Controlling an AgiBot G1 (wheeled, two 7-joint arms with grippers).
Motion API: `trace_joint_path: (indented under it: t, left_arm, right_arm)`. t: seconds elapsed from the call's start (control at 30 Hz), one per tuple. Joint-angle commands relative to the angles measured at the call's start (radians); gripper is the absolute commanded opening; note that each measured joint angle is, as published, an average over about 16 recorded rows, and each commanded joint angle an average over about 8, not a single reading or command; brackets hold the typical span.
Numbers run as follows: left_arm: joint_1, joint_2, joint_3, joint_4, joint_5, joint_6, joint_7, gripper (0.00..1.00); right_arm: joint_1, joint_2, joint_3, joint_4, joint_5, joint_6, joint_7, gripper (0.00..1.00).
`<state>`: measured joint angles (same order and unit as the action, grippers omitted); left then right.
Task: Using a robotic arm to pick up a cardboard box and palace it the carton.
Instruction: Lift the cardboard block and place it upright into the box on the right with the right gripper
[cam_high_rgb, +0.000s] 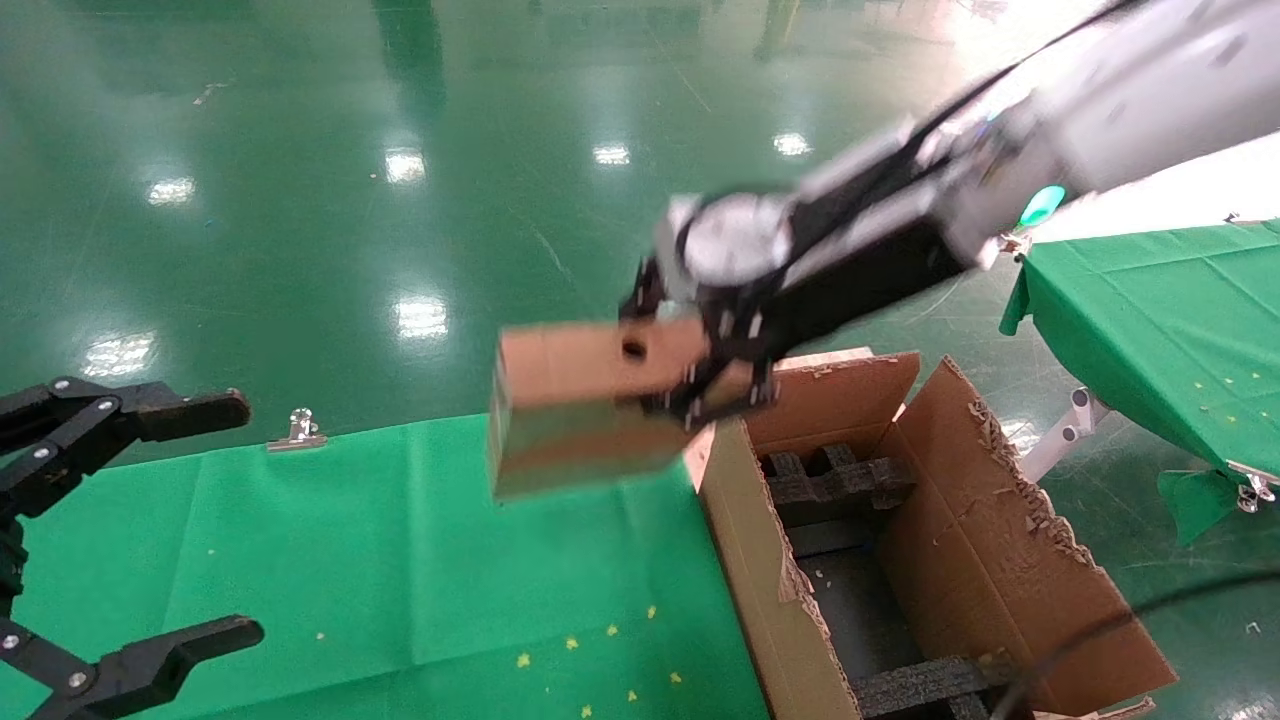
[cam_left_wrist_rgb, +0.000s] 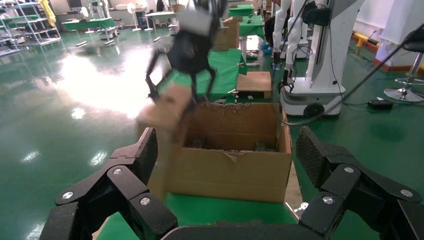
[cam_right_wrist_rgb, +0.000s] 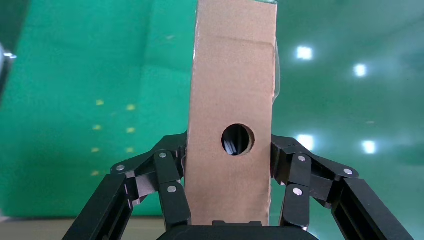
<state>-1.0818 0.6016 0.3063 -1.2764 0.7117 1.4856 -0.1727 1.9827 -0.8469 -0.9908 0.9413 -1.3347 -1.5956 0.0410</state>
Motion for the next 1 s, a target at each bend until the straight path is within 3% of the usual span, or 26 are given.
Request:
trace_joint_path:
  t: [0.03,0.47,1.0]
  left_arm:
    - [0.000,0.000,0.000,0.000,0.000,0.000,0.000,1.00]
    - [0.000,0.000,0.001,0.000,0.000,0.000,0.000,1.00]
    - [0.000,0.000,0.001,0.000,-0.001,-0.001,0.001,1.00]
  right_arm:
    - [0.059,0.004,-0.025,-0.025,0.026,-0.001,-0.012,0.00]
    - [0.195,0.049,-0.251,-0.125,0.149,0.000,-0.106,0.00]
    - [0.372,0.278,-0.559,-0.158,0.133,-0.002,-0.145,0.00]
